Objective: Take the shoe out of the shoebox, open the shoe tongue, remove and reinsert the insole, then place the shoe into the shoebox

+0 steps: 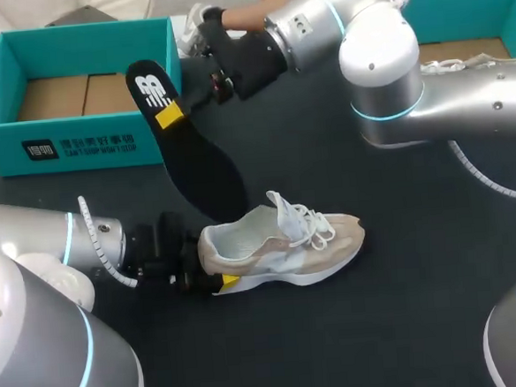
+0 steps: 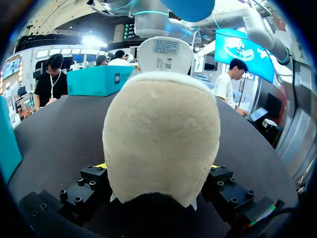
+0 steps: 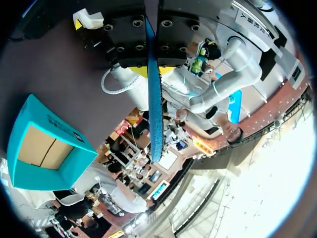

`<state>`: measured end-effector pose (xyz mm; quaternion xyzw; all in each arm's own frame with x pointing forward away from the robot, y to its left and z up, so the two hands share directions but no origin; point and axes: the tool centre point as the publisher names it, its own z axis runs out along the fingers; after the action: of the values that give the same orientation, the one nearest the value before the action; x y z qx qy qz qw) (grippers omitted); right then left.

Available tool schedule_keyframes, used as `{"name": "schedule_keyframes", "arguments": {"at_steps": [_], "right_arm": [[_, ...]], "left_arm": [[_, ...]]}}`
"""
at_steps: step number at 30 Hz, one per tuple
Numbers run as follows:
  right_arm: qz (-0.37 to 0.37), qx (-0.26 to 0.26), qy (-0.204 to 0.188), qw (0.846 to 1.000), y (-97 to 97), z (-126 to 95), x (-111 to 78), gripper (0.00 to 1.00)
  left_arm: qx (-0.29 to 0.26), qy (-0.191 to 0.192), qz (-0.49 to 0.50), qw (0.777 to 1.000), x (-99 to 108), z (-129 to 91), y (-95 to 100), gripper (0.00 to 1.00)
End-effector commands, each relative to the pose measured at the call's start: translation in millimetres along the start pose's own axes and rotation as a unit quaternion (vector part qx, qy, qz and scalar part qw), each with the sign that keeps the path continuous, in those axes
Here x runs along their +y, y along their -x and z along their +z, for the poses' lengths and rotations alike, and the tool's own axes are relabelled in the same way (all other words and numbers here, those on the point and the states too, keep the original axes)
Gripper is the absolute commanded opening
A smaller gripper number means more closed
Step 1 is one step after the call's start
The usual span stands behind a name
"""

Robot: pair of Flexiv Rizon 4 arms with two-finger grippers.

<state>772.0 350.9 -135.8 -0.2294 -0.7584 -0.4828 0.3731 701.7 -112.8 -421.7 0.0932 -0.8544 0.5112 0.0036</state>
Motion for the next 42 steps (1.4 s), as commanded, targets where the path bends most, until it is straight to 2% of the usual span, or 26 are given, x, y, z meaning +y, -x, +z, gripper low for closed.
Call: {"name": "schedule_keyframes", "arguments": {"at_steps": [1,11,14,32,42], "right_arm": [[-0.002,0.004,0.045,0.999,-9.4,-10.2,-13.3,0.0],[0.001,-0.023,0.043,0.999,-25.9,-52.8,-17.0,0.0],[-0.001,-0.046,0.057,0.997,-35.3,-66.0,-18.0,0.0],[-0.001,-0.046,0.057,0.997,-35.3,-66.0,-18.0,0.0],[0.014,-0.047,0.084,0.995,-42.7,-82.8,-21.8,0.0]], "left_arm": [[-0.001,0.002,-0.001,1.0,8.3,3.5,-0.4,0.0],[-0.001,0.002,-0.001,1.0,8.3,3.5,-0.4,0.0],[-0.001,0.002,-0.001,1.0,8.3,3.5,-0.4,0.0],[-0.001,0.002,-0.001,1.0,8.3,3.5,-0.4,0.0],[-0.001,0.002,-0.001,1.0,8.3,3.5,-0.4,0.0]]}}
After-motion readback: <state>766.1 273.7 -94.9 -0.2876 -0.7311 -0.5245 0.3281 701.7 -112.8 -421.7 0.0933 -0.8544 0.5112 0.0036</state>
